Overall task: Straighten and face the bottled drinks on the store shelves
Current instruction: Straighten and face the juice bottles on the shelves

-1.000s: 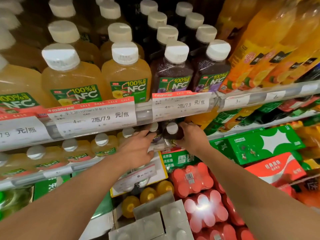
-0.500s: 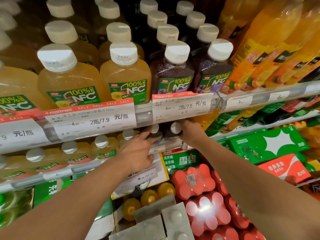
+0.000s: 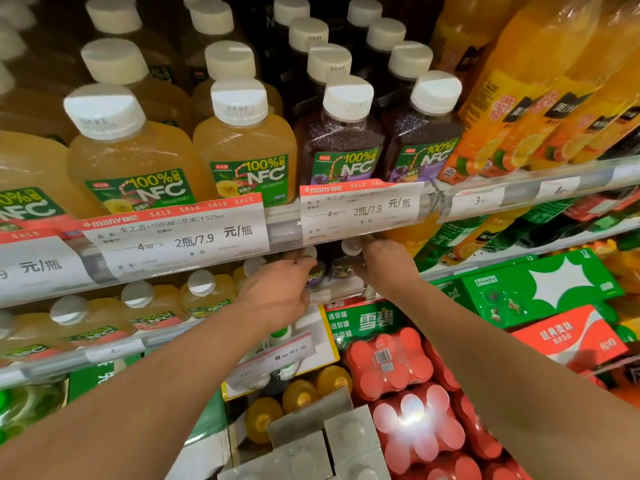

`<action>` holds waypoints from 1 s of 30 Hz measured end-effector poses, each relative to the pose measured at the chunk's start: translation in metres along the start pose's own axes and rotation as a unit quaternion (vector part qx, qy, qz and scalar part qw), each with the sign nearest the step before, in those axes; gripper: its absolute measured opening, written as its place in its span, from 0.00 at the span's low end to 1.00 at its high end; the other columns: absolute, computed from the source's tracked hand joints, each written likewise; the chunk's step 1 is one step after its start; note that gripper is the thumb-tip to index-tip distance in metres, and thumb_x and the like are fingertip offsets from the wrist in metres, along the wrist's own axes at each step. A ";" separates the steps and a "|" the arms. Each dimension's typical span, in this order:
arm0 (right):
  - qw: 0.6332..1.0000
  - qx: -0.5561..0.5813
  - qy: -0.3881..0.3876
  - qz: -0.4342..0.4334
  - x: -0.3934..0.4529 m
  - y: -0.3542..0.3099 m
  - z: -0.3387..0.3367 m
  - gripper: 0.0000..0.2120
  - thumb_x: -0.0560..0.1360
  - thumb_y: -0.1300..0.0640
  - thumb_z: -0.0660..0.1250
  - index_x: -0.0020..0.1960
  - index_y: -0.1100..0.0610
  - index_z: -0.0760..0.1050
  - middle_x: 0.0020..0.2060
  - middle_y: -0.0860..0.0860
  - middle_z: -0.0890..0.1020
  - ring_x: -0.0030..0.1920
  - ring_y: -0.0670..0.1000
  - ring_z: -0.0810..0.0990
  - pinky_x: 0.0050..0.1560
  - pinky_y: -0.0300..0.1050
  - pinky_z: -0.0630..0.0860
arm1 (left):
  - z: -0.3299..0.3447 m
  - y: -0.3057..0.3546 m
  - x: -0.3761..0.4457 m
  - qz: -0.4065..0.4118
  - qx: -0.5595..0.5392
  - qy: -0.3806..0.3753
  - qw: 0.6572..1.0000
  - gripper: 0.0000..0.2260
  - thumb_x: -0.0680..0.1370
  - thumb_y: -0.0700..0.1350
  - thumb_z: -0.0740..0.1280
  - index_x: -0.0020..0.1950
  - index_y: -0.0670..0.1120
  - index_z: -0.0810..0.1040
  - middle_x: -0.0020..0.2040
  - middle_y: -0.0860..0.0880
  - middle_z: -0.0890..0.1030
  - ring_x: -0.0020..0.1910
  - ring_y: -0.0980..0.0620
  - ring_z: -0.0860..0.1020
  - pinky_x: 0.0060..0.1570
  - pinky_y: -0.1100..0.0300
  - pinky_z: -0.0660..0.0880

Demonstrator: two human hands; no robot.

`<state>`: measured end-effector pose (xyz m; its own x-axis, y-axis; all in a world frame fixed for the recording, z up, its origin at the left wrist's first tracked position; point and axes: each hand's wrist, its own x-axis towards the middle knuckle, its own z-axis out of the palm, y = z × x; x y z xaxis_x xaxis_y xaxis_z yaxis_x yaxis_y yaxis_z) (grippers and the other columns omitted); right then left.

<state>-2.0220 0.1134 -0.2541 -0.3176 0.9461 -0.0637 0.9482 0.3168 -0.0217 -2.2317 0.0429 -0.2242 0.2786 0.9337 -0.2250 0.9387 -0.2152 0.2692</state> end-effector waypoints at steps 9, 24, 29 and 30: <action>0.991 0.108 0.044 0.072 0.002 0.000 0.014 0.19 0.79 0.45 0.69 0.61 0.56 0.75 0.44 0.57 0.85 0.44 0.61 0.85 0.45 0.54 0.81 | 0.012 -0.006 0.023 -0.078 -0.040 0.032 0.996 0.17 0.81 0.47 0.63 0.69 0.52 0.68 0.61 0.45 0.76 0.53 0.44 0.76 0.45 0.56 0.68; 0.995 0.096 0.007 0.008 0.007 0.012 0.011 0.24 0.79 0.45 0.68 0.72 0.50 0.70 0.56 0.56 0.84 0.53 0.60 0.83 0.51 0.51 0.78 | 0.023 -0.011 0.035 -0.110 -0.069 0.016 0.991 0.15 0.85 0.53 0.60 0.69 0.49 0.72 0.57 0.46 0.79 0.54 0.46 0.77 0.50 0.55 0.71; 0.994 0.107 0.023 0.022 0.006 0.010 0.016 0.22 0.78 0.46 0.71 0.69 0.50 0.72 0.52 0.55 0.85 0.50 0.61 0.84 0.48 0.50 0.78 | 0.026 -0.008 0.036 -0.099 -0.052 0.056 0.992 0.14 0.83 0.50 0.62 0.69 0.52 0.71 0.52 0.48 0.78 0.50 0.45 0.77 0.44 0.56 0.70; 0.994 0.106 0.021 0.030 0.005 0.009 0.017 0.22 0.78 0.46 0.71 0.69 0.50 0.72 0.51 0.55 0.85 0.50 0.61 0.84 0.47 0.49 0.77 | 0.027 -0.007 0.037 -0.101 -0.053 0.064 0.991 0.14 0.83 0.49 0.63 0.69 0.51 0.71 0.47 0.49 0.76 0.46 0.47 0.75 0.42 0.56 0.68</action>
<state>-2.0147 0.1199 -0.2713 -0.2561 0.9662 -0.0301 0.9425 0.2426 -0.2299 -2.2222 0.0708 -0.2593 0.0534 0.9848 -0.1651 0.9441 0.0041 0.3295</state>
